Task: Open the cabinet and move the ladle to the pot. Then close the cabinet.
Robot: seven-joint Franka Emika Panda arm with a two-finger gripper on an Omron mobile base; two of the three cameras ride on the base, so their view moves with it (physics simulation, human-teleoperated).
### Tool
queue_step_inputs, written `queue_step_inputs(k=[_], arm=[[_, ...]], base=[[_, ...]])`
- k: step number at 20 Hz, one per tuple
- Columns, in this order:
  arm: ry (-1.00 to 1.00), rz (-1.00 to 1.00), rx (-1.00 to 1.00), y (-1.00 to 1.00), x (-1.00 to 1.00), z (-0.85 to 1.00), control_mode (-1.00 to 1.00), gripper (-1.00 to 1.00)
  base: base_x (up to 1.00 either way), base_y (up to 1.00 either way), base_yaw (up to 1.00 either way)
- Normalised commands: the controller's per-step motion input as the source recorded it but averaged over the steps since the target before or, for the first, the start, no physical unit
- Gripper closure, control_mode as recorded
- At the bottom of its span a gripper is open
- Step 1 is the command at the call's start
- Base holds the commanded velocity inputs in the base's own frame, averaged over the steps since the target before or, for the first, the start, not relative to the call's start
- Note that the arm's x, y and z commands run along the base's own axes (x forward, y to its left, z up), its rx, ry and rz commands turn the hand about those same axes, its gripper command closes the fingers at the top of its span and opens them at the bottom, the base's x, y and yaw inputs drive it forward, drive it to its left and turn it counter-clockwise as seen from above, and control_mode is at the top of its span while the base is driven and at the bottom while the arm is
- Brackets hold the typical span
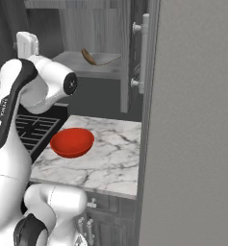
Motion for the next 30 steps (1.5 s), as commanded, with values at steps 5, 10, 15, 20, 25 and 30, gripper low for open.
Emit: queue_step_inputs(k=[5, 10, 15, 20, 25, 30], arm=[[0.12, -0.22, -0.01, -0.50, 0.00, 0.13, -1.00, -1.00], [0.20, -0.30, -0.05, -0.45, 0.00, 0.03, -1.00, -1.00], [0.19, -0.35, -0.12, -0.43, 0.00, 0.00, -1.00, -1.00], [0.16, -0.35, -0.16, -0.38, 0.00, 0.00, -1.00, -1.00], [0.11, -0.30, -0.24, -0.36, 0.00, 0.00, -1.00, -1.00], [0.14, -0.22, -0.19, -0.48, 0.08, -0.10, -1.00, -1.00]], base=[[0.00, 0.00, 0.00], [0.00, 0.00, 0.00], [0.00, 0.00, 0.00], [0.00, 0.00, 0.00], [0.00, 0.00, 0.00], [0.00, 0.00, 0.00]])
